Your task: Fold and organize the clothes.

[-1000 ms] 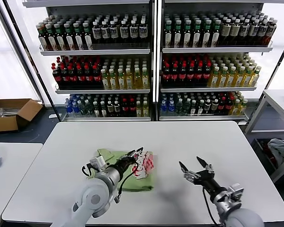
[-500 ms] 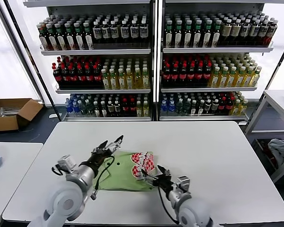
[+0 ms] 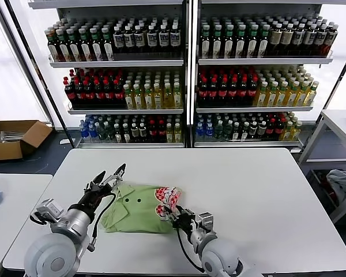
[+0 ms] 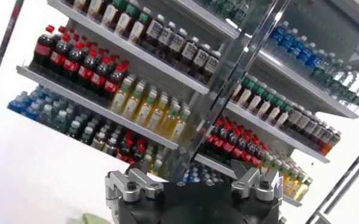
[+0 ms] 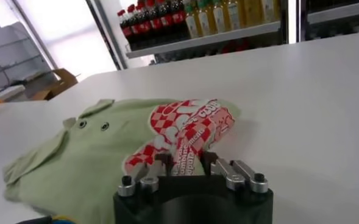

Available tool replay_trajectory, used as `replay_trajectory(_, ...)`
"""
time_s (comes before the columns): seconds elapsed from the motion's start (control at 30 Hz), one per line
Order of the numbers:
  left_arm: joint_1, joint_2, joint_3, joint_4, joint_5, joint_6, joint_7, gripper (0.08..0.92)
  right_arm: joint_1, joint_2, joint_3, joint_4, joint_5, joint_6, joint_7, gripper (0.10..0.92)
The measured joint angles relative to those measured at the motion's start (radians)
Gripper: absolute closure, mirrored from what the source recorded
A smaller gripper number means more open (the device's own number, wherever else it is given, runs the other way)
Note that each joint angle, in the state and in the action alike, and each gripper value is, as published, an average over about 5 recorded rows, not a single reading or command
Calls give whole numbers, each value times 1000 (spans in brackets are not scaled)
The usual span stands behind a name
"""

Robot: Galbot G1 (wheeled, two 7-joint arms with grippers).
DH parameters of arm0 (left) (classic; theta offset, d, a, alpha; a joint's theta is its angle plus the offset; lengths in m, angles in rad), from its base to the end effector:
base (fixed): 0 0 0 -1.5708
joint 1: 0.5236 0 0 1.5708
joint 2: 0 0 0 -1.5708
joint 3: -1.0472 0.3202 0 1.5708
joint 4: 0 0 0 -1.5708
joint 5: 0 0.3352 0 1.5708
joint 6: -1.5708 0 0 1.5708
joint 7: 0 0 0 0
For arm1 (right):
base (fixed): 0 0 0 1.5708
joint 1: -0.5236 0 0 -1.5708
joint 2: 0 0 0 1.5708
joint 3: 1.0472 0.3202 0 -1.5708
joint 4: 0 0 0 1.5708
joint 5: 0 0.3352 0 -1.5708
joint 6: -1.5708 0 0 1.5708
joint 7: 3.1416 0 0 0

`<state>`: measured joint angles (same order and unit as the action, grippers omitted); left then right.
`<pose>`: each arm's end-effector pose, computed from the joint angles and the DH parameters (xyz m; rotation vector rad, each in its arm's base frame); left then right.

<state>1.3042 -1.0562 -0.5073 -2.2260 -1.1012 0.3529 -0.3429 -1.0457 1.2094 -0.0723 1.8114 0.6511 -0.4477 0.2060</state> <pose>0.2308 0.0533 -0.1672 -0.2609 -2.8169 0.7337 0.2699 0.0859 -0.2890 0.6691 -2.5306 -0.1968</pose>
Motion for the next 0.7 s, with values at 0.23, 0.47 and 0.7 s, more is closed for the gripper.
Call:
replay_trajectory(0.23,32,-15,-23,-15,21,-2,6,177,-46,-84,64,62,-28,-7,-26,826)
replay_trajectory(0.47,40,-39,-23,-14,43,-7,5,177,-92,-205,167,90,-44,-1,-75,892)
replay_trajectory(0.7,45,-64,-14,0,51,-19,12,177,-114,-285,229,94,-63,21,-114,829)
